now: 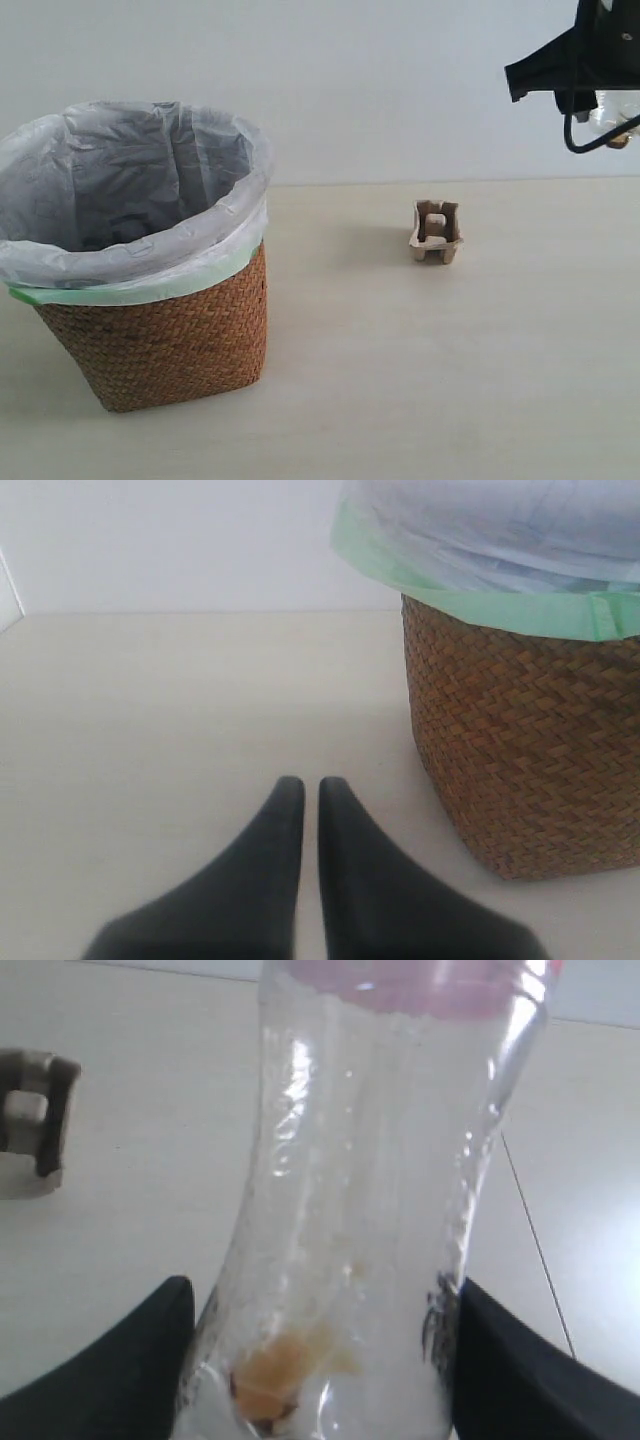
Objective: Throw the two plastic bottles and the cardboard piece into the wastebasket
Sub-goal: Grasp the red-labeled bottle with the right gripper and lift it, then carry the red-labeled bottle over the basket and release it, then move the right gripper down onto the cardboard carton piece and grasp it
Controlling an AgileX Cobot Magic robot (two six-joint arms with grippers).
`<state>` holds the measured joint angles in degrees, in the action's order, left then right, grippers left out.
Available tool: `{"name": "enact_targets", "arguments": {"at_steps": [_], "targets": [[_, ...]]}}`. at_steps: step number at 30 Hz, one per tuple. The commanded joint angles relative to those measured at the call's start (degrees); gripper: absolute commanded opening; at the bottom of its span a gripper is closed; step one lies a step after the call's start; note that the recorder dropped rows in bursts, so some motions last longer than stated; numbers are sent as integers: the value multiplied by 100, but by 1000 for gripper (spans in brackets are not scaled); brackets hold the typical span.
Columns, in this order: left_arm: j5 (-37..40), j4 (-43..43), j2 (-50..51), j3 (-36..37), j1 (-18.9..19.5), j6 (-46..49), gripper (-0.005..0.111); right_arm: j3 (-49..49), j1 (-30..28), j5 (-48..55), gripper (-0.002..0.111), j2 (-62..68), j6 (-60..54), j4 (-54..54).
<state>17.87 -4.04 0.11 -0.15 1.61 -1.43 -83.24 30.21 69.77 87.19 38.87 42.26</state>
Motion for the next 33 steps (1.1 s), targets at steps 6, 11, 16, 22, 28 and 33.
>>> {"name": "enact_targets", "arguments": {"at_steps": [6,11,16,22,28,33], "targets": [[-24,38,-11,15,-35,1,5,-175,80,-1113,0,175,-1206,-3513],[-24,38,-11,15,-35,1,5,-992,638,-2240,9,246,-3669,-7029],[-24,38,-11,15,-35,1,5,-1544,1039,-2710,98,439,-3774,-7292],[-24,38,-11,15,-35,1,5,-1600,1028,-2707,97,594,-3290,-6915],[-24,38,-11,15,-35,1,5,-1600,1028,-2424,97,609,-3268,-6622],[-24,38,-11,15,-35,1,5,-1600,1028,-2011,97,609,-3075,-6156]]}}
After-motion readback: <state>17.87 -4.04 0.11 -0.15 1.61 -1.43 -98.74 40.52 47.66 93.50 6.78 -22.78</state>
